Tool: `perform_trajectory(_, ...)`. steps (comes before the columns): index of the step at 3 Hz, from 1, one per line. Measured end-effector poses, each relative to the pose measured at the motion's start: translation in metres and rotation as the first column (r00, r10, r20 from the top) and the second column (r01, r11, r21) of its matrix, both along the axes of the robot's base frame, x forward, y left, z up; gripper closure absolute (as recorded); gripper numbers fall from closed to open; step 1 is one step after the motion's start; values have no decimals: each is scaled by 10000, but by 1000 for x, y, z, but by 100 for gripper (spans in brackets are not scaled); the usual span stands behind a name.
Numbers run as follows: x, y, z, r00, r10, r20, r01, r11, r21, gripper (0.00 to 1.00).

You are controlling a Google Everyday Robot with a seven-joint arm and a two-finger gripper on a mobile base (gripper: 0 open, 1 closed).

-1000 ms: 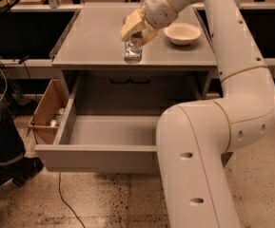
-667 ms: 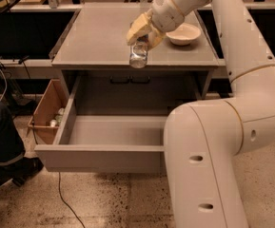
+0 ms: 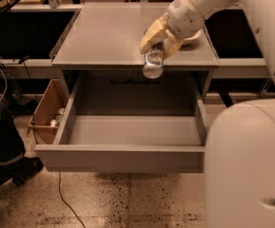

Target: Place redbull can into top drawer

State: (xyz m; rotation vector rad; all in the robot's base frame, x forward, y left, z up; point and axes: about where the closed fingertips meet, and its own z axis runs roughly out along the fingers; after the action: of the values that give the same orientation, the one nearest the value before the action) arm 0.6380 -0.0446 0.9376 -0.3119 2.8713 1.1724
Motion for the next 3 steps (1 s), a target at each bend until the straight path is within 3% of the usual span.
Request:
perform_trajectory(1, -36, -9, 1, 10000, -67, -20, 66, 9999, -151, 100)
perform_trajectory(2, -46, -2, -21, 9986, 27, -532, -40, 9997, -245, 100)
perform_trajectory(3, -41, 1, -21, 9991, -39, -430, 31, 9998, -186, 100)
